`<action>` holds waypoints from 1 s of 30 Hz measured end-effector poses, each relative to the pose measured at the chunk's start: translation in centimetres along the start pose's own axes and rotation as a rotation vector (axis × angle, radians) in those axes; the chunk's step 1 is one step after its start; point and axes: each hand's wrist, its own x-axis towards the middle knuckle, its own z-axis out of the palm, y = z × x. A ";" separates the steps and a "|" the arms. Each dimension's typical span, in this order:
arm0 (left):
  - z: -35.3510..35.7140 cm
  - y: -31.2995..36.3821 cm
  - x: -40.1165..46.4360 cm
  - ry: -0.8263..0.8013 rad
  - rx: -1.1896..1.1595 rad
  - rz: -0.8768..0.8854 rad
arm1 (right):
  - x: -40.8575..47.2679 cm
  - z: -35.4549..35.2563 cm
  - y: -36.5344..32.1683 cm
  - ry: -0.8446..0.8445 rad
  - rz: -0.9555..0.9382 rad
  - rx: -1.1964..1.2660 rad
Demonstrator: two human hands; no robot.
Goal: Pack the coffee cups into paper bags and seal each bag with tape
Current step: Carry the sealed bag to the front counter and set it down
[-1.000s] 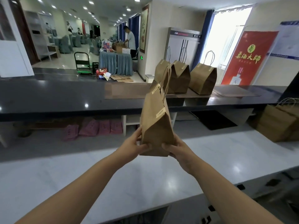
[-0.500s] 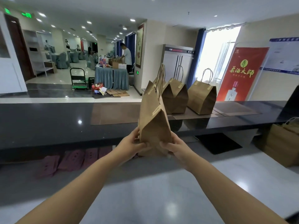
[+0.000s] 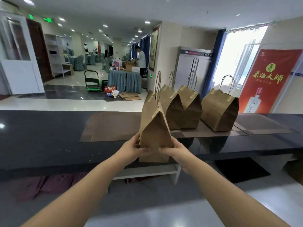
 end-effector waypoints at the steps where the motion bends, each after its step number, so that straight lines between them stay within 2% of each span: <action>1: 0.2 0.1 0.7 0.009 0.003 -0.001 | 0.9 -0.5 0.0 -0.003 0.007 -0.006; 6: 1.1 0.1 4.9 0.078 0.012 -0.047 | 5.5 -2.9 0.4 -0.059 0.030 -0.014; 12: 1.6 -0.5 9.5 0.139 -0.111 -0.082 | 10.3 -5.0 1.0 -0.097 -0.009 -0.062; 15: 1.8 -0.6 11.4 0.197 -0.111 -0.075 | 12.0 -5.5 1.5 -0.053 -0.083 -0.099; 18: 2.2 -0.6 12.9 0.253 -0.092 -0.050 | 13.8 -6.2 2.3 0.070 -0.187 -0.220; 23: 2.2 -0.9 15.4 0.336 -0.054 -0.050 | 15.9 -8.1 3.4 0.237 -0.211 -0.451; 30: 2.1 -1.6 18.7 0.441 0.002 -0.063 | 17.5 -9.5 4.0 0.195 -0.216 -0.568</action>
